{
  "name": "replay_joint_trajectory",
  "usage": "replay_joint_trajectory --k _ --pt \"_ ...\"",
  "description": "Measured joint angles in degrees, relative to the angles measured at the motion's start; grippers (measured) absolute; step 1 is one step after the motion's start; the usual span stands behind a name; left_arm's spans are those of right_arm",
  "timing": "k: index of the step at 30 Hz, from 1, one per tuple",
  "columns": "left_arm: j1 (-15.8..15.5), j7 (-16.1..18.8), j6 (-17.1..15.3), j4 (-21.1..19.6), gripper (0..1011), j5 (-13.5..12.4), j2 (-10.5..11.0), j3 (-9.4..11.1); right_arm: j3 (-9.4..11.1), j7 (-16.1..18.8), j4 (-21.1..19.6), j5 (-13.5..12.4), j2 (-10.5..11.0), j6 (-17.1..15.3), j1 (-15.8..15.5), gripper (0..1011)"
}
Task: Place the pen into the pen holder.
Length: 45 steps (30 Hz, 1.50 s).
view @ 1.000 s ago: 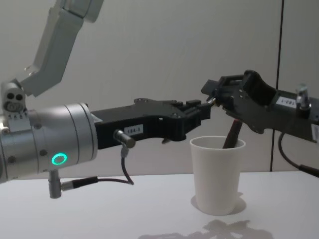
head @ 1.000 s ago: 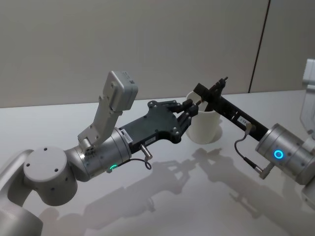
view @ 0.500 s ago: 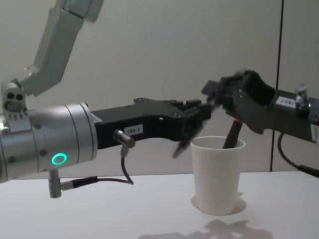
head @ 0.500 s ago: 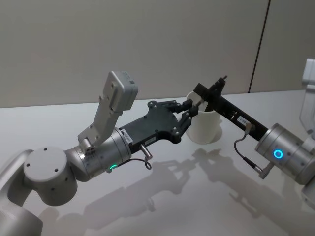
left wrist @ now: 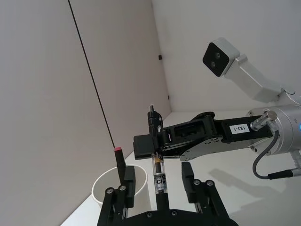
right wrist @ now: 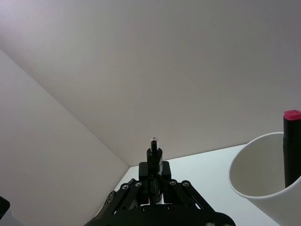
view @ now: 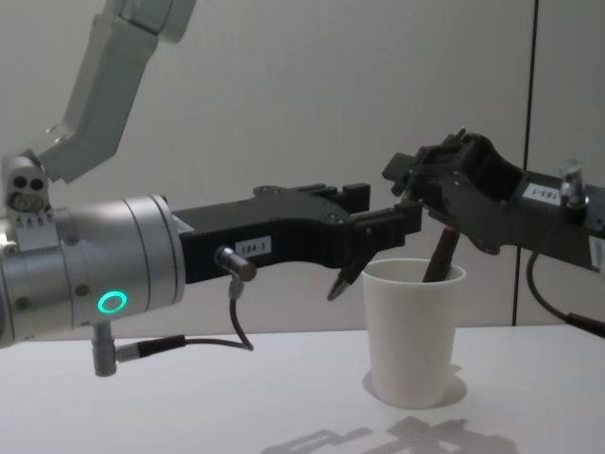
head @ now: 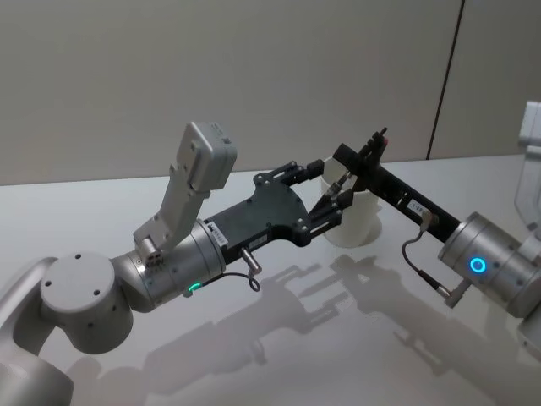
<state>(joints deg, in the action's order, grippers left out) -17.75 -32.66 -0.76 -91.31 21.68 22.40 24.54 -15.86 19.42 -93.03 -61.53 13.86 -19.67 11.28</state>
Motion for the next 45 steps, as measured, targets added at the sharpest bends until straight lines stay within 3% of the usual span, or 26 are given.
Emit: replay_joint_trajectory --k 15,32,42,45 --pt "0.00 -0.01 -0.05 0.00 1001 0.00 0.00 0.00 -0.05 0.48 -0.11 0.75 0.27 0.82 0.10 146" --pt "0.00 -0.01 -0.05 0.00 1001 -0.01 0.00 0.00 1.12 2.06 -1.22 7.66 2.74 6.35 0.98 146" --pt "0.00 -0.01 -0.05 0.00 1001 -0.01 0.00 0.00 2.15 2.53 -2.23 13.26 4.72 10.53 1.62 146" --pt "0.00 -0.01 -0.05 0.00 1001 -0.01 0.00 0.00 2.38 2.53 -2.50 15.97 5.27 12.08 1.91 146"
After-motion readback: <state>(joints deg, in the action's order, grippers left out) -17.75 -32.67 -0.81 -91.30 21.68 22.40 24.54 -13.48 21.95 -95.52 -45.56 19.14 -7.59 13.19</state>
